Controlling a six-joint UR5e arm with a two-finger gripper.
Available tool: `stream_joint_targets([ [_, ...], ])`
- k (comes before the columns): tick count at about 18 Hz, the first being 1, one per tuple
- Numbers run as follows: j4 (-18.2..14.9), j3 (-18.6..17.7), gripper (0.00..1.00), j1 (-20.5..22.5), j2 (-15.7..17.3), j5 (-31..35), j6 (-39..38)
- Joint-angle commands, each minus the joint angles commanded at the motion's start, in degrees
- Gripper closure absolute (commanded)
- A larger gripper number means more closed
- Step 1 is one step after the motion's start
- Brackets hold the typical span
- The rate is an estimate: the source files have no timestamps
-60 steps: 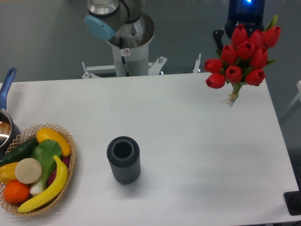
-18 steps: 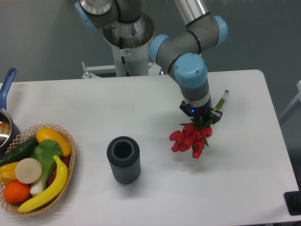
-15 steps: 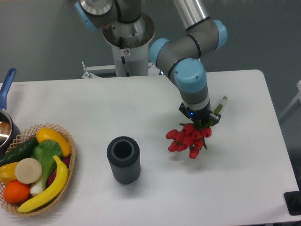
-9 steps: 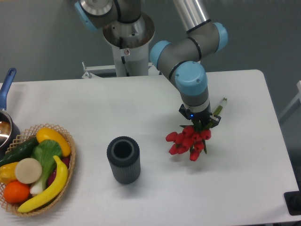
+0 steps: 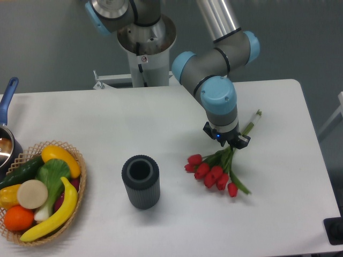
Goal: Place the flowers on the table
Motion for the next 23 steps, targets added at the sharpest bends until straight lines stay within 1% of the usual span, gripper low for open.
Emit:
stream_joint_targets([
  [2, 0.18, 0.35, 0.00, 0.18, 0.79, -0.26, 0.44],
  [5, 0.35, 1.75, 0.00, 0.18, 4.21, -0.97, 0.35],
  [7, 0.27, 3.86, 0.00, 0.88, 5.97, -4.11, 0.35],
  [8, 0.18, 4.39, 0.00, 1.75, 7.20, -5.96, 0.35],
  [12, -0.79, 4.40, 0.00, 5.97, 12.56, -11.07, 0.53],
  [13, -1.75, 4.22, 0.00, 7.46, 13.70, -12.38, 1.22],
  [14, -2.80, 4.22, 0.00, 8.60, 14.59, -13.79, 3.67],
  [17, -7.36, 3.78, 0.00, 12.64, 17.75, -16.69, 13.16],
  [21, -17.20, 4.31, 0.00, 18.79, 22.32, -18.28, 26.42],
  [23, -20.46, 4.31, 0.00, 21.79, 24.25, -18.37, 33.02],
])
